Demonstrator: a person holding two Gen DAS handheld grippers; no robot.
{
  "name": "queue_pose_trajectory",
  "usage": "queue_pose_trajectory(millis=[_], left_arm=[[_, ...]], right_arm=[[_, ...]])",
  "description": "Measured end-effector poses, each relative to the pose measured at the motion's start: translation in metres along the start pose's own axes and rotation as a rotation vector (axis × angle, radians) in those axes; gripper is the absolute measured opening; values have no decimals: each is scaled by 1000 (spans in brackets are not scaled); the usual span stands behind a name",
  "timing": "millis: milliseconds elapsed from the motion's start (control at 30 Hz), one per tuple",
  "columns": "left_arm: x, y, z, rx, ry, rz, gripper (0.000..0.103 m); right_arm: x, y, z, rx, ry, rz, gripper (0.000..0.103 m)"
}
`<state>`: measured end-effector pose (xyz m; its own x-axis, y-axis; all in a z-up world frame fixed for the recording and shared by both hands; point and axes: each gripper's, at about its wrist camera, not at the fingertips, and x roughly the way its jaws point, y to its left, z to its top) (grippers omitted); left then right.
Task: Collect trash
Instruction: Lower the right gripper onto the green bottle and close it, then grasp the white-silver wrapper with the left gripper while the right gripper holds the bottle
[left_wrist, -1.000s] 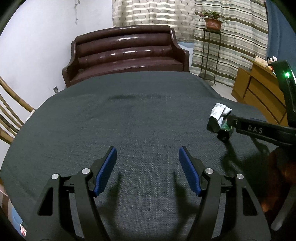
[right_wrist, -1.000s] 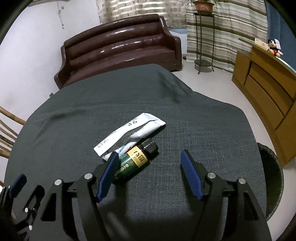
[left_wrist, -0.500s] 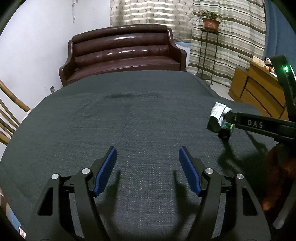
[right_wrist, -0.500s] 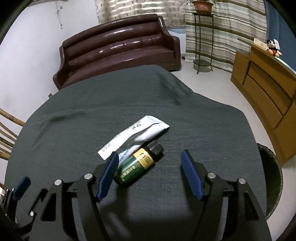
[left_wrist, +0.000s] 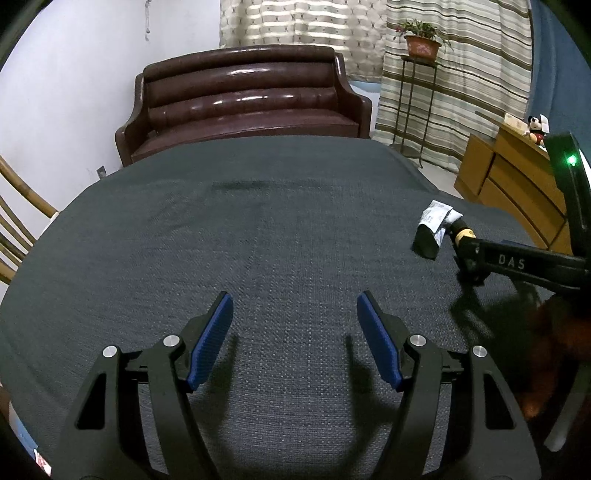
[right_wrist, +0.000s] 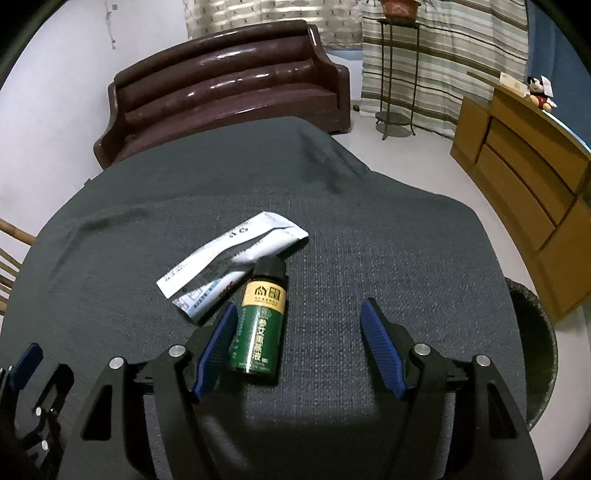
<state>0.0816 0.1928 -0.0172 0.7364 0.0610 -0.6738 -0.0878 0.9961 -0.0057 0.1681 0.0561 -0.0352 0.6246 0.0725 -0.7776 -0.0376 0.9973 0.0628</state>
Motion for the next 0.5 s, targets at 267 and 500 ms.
queue_pose_trajectory(millis=[267,500], left_arm=[[0,-6,0,2,-4,-12,68],[1,-26,7,16,-6,-46,68]], right_arm=[[3,5,0,-60,11,39,28],[-5,-4,-5,-83,-2,36,25]])
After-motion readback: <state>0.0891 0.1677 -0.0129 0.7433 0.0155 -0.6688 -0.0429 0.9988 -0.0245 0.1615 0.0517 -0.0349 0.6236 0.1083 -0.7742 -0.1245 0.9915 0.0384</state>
